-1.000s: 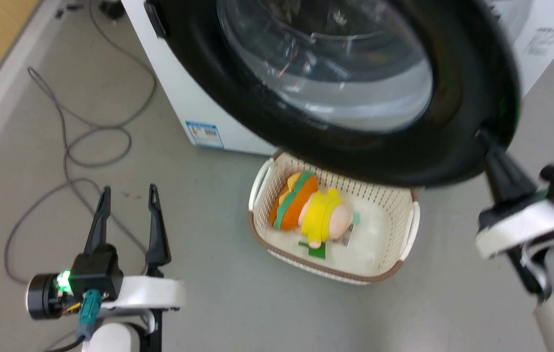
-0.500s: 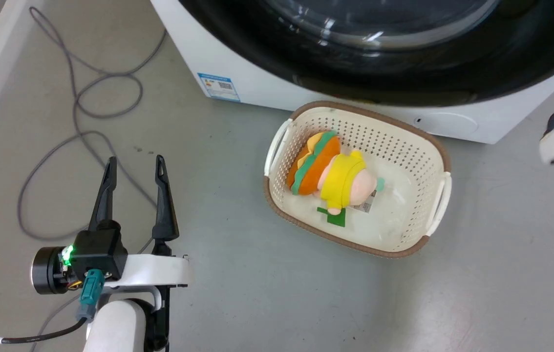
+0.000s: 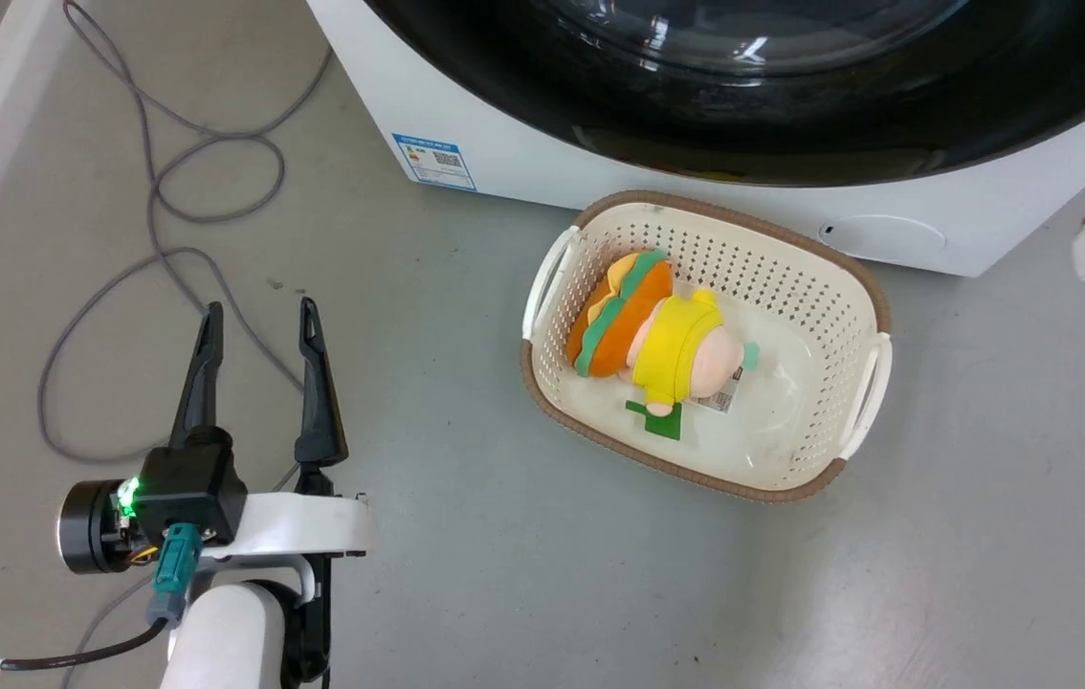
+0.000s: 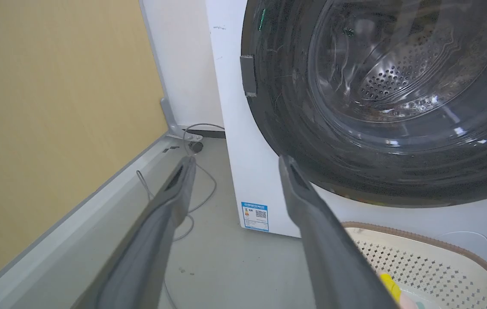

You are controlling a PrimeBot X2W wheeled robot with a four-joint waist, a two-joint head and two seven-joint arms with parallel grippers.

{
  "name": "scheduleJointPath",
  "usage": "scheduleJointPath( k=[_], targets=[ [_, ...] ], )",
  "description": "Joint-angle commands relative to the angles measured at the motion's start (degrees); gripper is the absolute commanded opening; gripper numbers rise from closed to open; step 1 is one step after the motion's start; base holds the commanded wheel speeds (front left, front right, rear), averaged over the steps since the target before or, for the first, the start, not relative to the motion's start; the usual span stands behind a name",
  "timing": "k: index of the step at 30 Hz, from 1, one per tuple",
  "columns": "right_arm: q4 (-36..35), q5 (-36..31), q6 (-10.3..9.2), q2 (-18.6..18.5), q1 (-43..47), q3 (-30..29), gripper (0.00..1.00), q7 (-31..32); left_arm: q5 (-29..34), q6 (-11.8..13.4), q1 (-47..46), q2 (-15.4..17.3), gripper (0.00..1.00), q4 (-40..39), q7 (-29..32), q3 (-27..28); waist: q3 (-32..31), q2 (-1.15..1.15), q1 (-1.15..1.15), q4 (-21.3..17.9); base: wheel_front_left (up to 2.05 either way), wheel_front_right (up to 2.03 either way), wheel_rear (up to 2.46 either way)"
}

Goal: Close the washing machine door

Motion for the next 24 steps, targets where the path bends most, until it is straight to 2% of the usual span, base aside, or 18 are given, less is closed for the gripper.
scheduleJointPath(
  k=[1, 7, 14, 19, 24],
  targets=[
    [0.0, -0.4, -0.09, 0.7, -0.9, -0.3, 0.00, -0.2, -0.2, 0.4, -0.8, -0.1, 1.00, -0.1, -0.2, 0.1, -0.4, 0.00, -0.01, -0.3, 0.00, 0.00, 0.00],
    [-5.0, 0.0, -0.09, 2.7, 2.6, -0.1, 0.00, -0.2, 0.1, 0.6, 0.0, -0.1, 1.00, 0.8, -0.2, 0.5, -3.3, 0.00, -0.01, -1.7, 0.00, 0.00, 0.00],
    [-18.8, 1.1, -0.09, 4.8, 10.3, -1.1, 0.00, -0.2, 1.2, -0.1, 1.2, 0.1, 1.00, 2.2, -0.2, 1.9, -8.6, 0.00, -0.01, -4.2, 0.00, 0.00, 0.00],
    [-30.0, 1.7, -0.09, 7.9, 17.6, -0.7, 0.00, -0.2, 2.1, -0.3, 2.6, 0.7, 1.00, 2.8, -0.2, 2.7, -12.1, 0.00, -0.01, -6.6, 0.00, 0.00, 0.00],
    [-34.2, 3.0, -0.09, 10.9, 24.6, -1.4, 0.00, -0.2, 2.5, -0.3, 4.2, 1.0, 1.00, 3.3, -0.2, 2.8, -14.5, 0.00, -0.01, -8.2, 0.00, 0.00, 0.00]
  ],
)
